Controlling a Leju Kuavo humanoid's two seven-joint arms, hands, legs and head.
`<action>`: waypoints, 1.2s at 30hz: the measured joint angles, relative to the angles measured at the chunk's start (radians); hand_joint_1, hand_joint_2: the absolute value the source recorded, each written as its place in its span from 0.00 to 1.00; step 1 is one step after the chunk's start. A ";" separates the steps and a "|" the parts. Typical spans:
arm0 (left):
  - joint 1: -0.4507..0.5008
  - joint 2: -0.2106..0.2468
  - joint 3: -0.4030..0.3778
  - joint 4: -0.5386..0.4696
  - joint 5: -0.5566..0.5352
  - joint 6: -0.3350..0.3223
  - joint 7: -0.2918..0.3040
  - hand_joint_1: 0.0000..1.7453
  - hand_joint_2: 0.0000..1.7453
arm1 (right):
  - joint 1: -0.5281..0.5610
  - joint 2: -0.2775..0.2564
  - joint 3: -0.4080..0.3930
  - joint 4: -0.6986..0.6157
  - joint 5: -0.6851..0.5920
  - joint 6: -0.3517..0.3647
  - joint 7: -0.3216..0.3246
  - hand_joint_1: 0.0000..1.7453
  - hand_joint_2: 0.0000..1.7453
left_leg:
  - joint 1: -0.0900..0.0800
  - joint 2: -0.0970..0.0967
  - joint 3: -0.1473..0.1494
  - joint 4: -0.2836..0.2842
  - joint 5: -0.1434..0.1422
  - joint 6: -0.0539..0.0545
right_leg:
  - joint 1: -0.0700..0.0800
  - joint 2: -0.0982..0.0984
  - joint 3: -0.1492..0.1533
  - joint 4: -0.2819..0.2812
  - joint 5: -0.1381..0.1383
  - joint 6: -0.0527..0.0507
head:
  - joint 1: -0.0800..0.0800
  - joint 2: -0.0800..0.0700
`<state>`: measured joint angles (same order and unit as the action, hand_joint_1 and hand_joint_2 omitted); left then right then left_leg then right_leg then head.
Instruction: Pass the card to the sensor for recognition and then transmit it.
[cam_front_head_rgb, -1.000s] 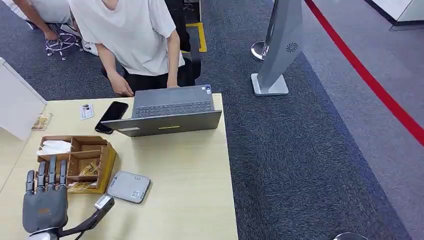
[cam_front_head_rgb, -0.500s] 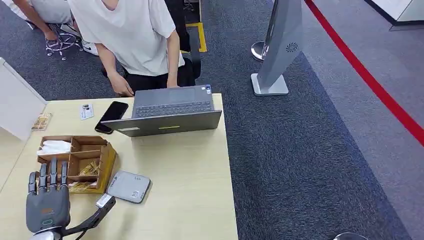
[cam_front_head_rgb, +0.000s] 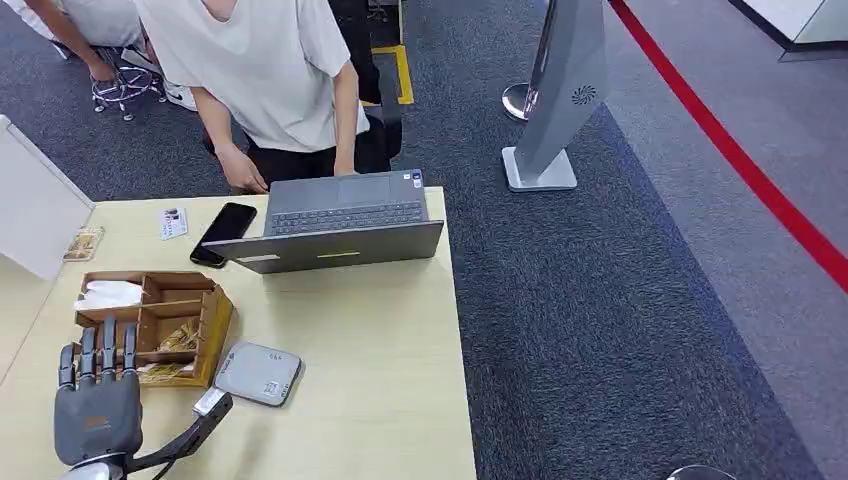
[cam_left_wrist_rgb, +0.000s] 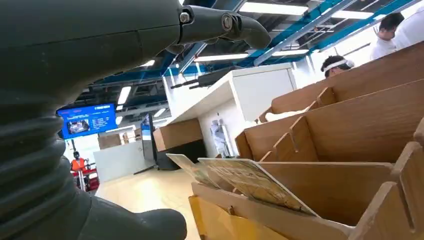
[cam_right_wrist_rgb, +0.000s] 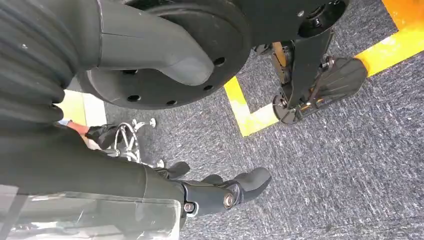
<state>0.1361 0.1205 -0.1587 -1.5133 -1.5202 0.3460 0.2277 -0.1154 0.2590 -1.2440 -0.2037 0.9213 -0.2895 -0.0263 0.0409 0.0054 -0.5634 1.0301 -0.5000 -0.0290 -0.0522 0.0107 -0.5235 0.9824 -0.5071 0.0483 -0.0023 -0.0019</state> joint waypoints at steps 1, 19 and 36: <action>0.000 0.000 0.000 0.000 0.000 0.000 0.000 0.00 1.00 | 0.000 0.000 0.000 0.000 0.000 0.000 0.000 0.00 1.00 | 0.000 0.000 0.000 0.000 0.000 0.000 | 0.000 0.000 0.000 0.000 0.000 0.000 | 0.000 0.000; 0.000 0.000 0.000 0.002 0.000 0.000 0.000 0.00 1.00 | 0.000 0.000 0.000 0.000 0.000 0.000 0.000 0.00 1.00 | 0.000 0.000 0.000 0.000 0.000 0.000 | 0.000 0.000 0.000 0.000 0.000 0.000 | 0.000 0.000; -0.120 -0.044 0.001 0.151 -0.008 0.203 -0.072 0.00 1.00 | -0.001 0.000 0.042 0.000 0.042 -0.004 0.007 0.00 1.00 | 0.000 -0.002 0.000 0.000 0.001 0.000 | 0.000 -0.002 0.001 0.000 0.000 0.000 | 0.000 0.000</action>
<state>0.0165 0.0767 -0.1576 -1.3619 -1.5286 0.5485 0.1557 -0.1159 0.2590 -1.2024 -0.2033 0.9636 -0.2937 -0.0191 0.0409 0.0035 -0.5629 1.0304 -0.4989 -0.0292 -0.0522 0.0089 -0.5222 0.9825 -0.5067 0.0481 -0.0023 -0.0019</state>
